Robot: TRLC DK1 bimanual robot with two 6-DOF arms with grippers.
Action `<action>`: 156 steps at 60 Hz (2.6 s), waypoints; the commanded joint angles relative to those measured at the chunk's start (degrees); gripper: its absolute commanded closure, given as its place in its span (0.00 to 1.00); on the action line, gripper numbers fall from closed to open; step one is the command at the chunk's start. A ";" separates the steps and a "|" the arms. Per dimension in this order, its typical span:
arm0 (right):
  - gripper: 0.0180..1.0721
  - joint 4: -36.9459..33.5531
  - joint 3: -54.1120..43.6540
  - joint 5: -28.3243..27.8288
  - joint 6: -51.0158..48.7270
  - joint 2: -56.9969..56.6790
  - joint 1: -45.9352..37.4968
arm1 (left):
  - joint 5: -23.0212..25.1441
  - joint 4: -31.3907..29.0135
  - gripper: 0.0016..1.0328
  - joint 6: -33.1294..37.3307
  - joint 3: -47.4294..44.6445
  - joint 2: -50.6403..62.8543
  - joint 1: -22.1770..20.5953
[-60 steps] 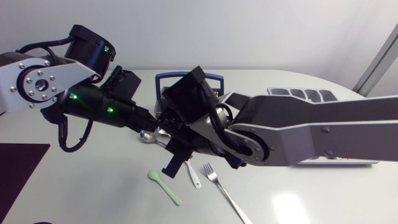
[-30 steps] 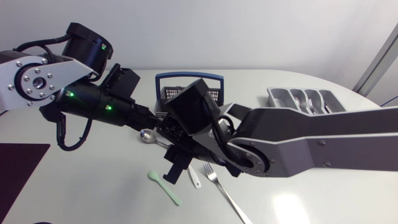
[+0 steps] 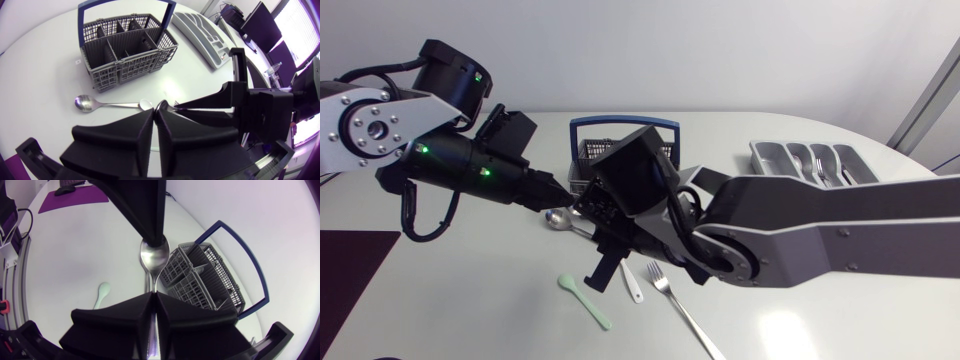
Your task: Unload the cutlery basket into the drawer organizer.
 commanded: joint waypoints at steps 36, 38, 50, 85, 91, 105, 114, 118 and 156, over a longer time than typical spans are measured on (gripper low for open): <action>0.95 -11.50 -13.03 -15.87 -5.51 -21.82 -13.73 | -0.96 0.60 0.07 20.00 -0.83 -3.76 4.49; 0.95 -12.56 -14.00 -17.63 -7.09 -23.31 -16.45 | -1.93 0.77 0.07 21.67 -1.89 -3.76 4.32; 0.95 -19.67 -17.60 -33.63 -21.95 -28.50 -40.54 | -2.63 0.77 0.07 32.04 -8.30 -3.76 3.88; 0.95 -35.76 -5.30 -48.31 -71.52 -4.06 -87.21 | -4.83 1.39 0.07 35.64 -10.59 2.13 -0.60; 0.95 -37.52 -0.81 -48.13 -78.81 1.39 -91.69 | -5.53 1.39 0.07 35.73 -10.59 2.57 -1.31; 0.95 -37.60 5.60 -44.70 -92.61 10.88 -96.61 | -6.85 1.74 0.07 35.73 -10.76 3.80 -3.06; 0.95 -34.62 6.92 -42.24 -98.15 14.83 -97.14 | -7.38 1.74 0.07 36.17 -12.00 3.80 -3.15; 0.95 -32.68 6.66 -40.57 -100.34 16.33 -97.31 | -7.56 1.74 0.06 36.78 -12.43 3.80 -2.89; 0.04 -30.05 7.98 -35.56 -92.00 16.77 -96.08 | -7.73 10.53 0.05 55.33 -24.21 -1.39 -2.27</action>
